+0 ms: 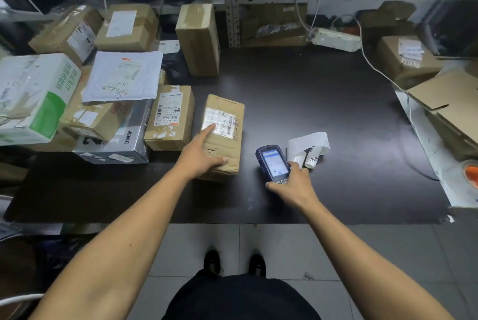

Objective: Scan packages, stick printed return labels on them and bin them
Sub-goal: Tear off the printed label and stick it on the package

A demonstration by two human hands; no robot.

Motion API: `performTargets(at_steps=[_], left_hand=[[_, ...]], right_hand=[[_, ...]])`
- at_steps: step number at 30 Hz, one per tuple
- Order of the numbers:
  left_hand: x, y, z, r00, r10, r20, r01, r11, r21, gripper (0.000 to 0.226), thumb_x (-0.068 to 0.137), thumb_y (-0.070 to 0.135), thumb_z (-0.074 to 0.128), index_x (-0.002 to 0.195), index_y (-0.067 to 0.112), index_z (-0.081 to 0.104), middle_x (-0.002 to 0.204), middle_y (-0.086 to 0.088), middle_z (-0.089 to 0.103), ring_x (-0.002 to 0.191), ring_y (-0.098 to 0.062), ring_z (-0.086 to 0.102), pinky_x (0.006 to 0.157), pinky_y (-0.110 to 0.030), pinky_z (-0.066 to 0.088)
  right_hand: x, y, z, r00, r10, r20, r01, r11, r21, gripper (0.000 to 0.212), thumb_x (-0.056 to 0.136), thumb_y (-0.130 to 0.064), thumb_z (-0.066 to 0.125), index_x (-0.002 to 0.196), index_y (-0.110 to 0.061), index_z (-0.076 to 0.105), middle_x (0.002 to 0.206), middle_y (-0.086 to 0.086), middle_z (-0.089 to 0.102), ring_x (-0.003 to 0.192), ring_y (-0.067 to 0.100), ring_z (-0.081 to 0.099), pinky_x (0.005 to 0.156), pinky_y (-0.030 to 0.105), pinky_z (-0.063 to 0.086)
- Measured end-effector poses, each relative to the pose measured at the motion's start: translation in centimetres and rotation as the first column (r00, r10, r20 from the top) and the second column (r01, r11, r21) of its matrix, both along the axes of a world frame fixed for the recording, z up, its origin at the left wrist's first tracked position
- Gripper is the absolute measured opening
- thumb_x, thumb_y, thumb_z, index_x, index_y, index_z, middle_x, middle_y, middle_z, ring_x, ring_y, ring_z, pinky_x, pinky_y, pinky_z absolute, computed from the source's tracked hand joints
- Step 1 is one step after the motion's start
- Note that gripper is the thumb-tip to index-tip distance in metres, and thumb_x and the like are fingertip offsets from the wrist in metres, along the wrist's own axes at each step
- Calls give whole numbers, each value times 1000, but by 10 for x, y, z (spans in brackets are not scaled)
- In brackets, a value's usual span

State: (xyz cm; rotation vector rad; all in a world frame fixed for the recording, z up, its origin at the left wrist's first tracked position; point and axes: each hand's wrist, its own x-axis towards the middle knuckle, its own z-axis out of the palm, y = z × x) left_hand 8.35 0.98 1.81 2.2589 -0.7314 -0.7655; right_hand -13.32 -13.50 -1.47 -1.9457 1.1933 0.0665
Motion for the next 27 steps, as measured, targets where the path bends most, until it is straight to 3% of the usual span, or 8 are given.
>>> performTargets(at_steps=[2,7,11,17,20,24,27], left_hand=[[-5,9,-10,988,86,-129,-93,995,-45,100,72,30,88,150,43,28,140,6,50,123,-15,52,106,-25,37],[-10,24,-25,949,146,-280,-185,975,-119,112,57,47,87,149,51,23,143,6,50,126,-15,54,113,-42,39],[-11,28,-26,957,137,-256,-172,978,-119,111,56,58,82,147,55,19,149,6,46,130,-15,50,114,-41,38],[-8,28,-27,967,131,-220,-161,979,-125,103,73,42,84,151,50,17,153,1,38,135,-19,44,114,-41,37],[-7,28,-22,978,116,-171,-131,988,-78,100,77,43,81,153,48,16,160,-3,20,142,-22,34,118,-39,31],[-3,28,-13,999,34,28,-35,999,16,92,78,62,71,152,49,18,163,7,-17,152,-21,-9,122,-48,19],[-1,18,-3,957,-107,270,98,994,48,82,83,66,62,152,46,22,164,3,-14,150,-18,-18,123,-46,6]], right_hand=[[14,11,-7,999,-43,6,43,999,6,81,78,-35,74,144,-14,32,135,14,35,130,32,36,102,35,37],[38,32,-21,990,-138,-19,137,989,-48,83,80,-35,73,145,-9,28,139,20,32,133,36,25,104,41,36],[46,43,-29,982,-184,-40,180,979,-93,86,80,-35,74,146,-8,26,139,22,30,128,37,26,103,44,37],[58,51,-32,969,-219,-114,199,966,-166,87,81,-43,74,146,-10,27,141,20,32,130,38,30,103,50,35],[58,51,-32,966,-206,-156,173,965,-199,90,80,-53,72,147,-13,27,140,18,36,130,36,32,103,49,36],[51,49,-25,974,-190,-121,150,949,-278,82,83,-57,66,147,-15,34,135,18,44,127,35,36,102,47,37],[45,46,-17,976,-212,-43,187,926,-327,75,87,-52,66,145,-12,40,135,18,46,126,34,36,103,43,35]])
